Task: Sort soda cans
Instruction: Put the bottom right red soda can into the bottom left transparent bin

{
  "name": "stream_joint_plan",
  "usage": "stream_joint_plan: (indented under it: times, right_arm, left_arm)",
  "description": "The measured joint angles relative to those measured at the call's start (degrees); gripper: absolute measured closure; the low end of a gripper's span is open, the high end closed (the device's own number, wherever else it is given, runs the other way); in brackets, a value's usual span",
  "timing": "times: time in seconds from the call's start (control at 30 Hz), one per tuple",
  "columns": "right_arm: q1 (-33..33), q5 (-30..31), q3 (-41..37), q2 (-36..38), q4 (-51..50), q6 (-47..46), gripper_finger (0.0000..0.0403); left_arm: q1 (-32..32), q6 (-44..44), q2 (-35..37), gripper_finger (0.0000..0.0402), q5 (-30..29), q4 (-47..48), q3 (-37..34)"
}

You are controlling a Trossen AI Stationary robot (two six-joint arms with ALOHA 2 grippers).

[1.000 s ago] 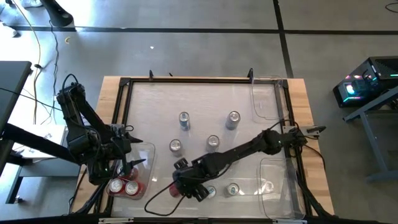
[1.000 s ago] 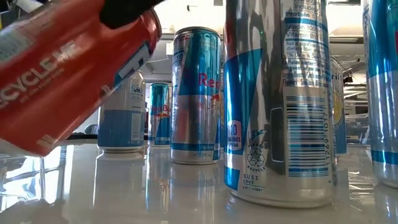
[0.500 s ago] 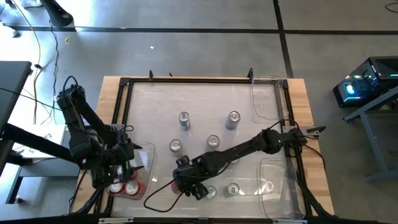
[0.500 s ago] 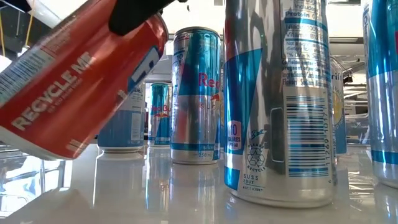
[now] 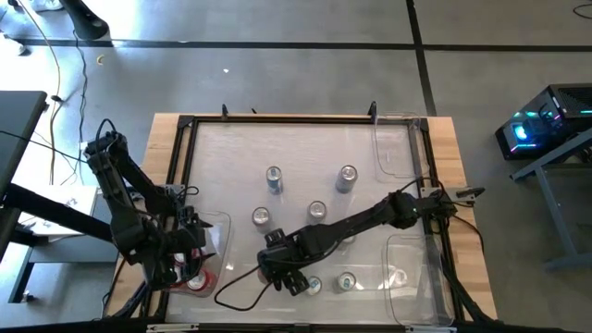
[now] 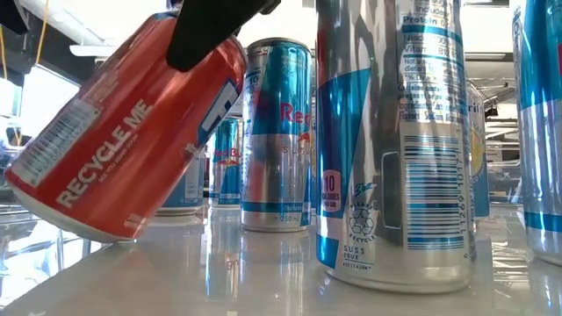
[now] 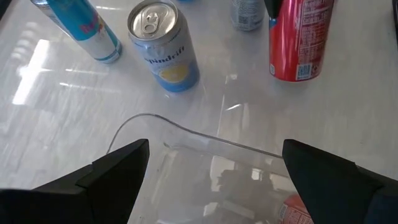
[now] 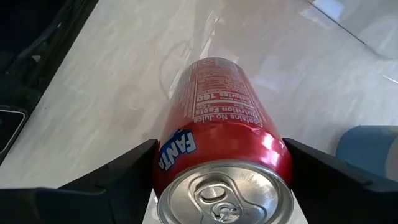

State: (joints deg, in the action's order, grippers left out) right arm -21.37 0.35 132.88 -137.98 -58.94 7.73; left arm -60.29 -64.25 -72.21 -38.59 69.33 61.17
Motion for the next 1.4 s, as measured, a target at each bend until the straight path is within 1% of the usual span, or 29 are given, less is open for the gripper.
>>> stream_joint_plan:
  times: [0.4,0.53,0.63,0.77,0.97,1.07,1.17,1.27,1.33,1.4]
  right_arm:
    - [0.3,-0.1,0.1,-0.8,2.5,0.1,0.0086]
    - [0.3,-0.1,0.1,-0.9,3.6,0.2,0.0073]
    - [0.7,-1.7,0.1,-1.2,3.9,-0.5,0.0062]
    - [1.2,-1.9,0.0,-1.2,5.7,-1.8,0.0059]
    - [1.2,0.8,0.0,-1.2,9.1,-1.4,0.0059]
    - [1.1,1.9,1.3,-1.2,8.0,-1.5,0.0059]
    - [0.7,5.0,1.9,0.0,7.3,-1.6,0.0059]
    - [-0.1,8.8,2.1,2.2,5.2,-2.5,0.0059]
    - [-1.1,10.0,1.9,3.8,3.7,-4.2,0.0059]
    - [-2.3,10.8,1.9,5.6,1.0,-6.9,0.0059]
  left_arm:
    - [0.0,0.4,0.0,0.0037,0.0,0.0,0.0]
    - [0.0,0.4,0.0,0.0037,0.0,0.0,0.0]
    - [0.0,0.3,0.0,0.0037,0.0,0.0,0.0]
    - [0.0,0.2,0.0,0.0037,0.1,0.0,0.0]
    - [0.0,0.0,0.0,0.0037,0.2,0.0,0.0]
    - [0.0,0.0,0.0,0.0037,0.2,-0.2,0.0]
    - [0.0,0.2,-0.1,0.0037,0.0,-0.3,0.0]
    - [0.0,3.9,-1.0,0.0037,-0.8,-2.5,0.0]
    - [0.1,9.2,-2.2,0.0037,-1.2,-6.1,0.0]
    - [0.9,16.5,-3.5,0.0037,-1.3,-11.3,0.0]
